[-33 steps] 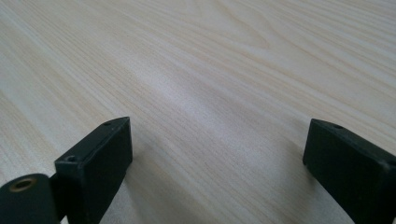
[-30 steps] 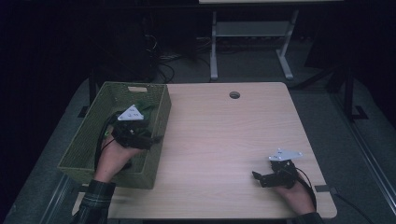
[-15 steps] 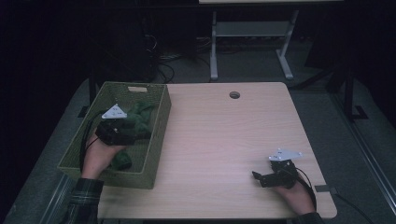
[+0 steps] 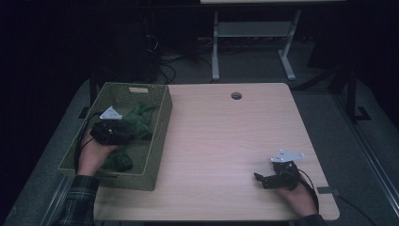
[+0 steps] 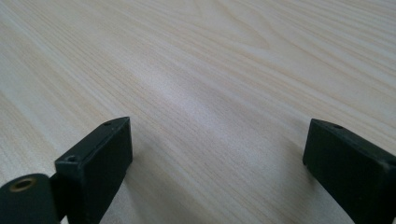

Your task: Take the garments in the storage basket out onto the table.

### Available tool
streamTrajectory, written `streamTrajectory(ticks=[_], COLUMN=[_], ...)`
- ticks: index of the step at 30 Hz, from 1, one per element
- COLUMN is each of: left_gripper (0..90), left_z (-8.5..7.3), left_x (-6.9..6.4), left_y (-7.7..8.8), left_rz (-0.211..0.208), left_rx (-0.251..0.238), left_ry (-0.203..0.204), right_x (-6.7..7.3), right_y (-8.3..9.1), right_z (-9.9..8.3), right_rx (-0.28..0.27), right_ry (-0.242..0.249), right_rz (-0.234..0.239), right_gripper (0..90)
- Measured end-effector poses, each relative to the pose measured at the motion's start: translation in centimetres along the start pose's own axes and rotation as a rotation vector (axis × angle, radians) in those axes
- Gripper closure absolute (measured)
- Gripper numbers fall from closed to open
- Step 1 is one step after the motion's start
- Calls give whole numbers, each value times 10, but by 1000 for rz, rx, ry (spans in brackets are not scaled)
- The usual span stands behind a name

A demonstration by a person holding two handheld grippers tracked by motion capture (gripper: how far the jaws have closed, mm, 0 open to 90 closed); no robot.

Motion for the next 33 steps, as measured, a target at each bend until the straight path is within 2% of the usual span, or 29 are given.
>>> streamTrajectory(ticks=[7,12,21,25,30,33], left_gripper=[467,453,441,432,440,473], left_z=[-4,-6,-16,-23,-26,-28], left_x=[13,20,35,41,44,44], left_y=[-8,-13,-26,-33,-36,-38], left_rz=[34,35,31,49,56,58], left_rx=[48,58,111,159,180,189], left_ry=[-11,-3,8,9,9,4], right_x=[0,0,0,0,0,0], right_y=[0,0,0,0,0,0], right_z=[0,0,0,0,0,0], right_rx=[0,0,0,0,0,0], right_ry=[0,0,0,0,0,0], right_rz=[0,0,0,0,0,0], right_gripper=[77,78,78,78,78,78])
Point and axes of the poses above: each handheld gripper's, and its own axes: y roughly backward along the jaws, z roughly out of its top, x roughly to its left, the point moved 5 cm from there along -y, roughly forward along the jaws
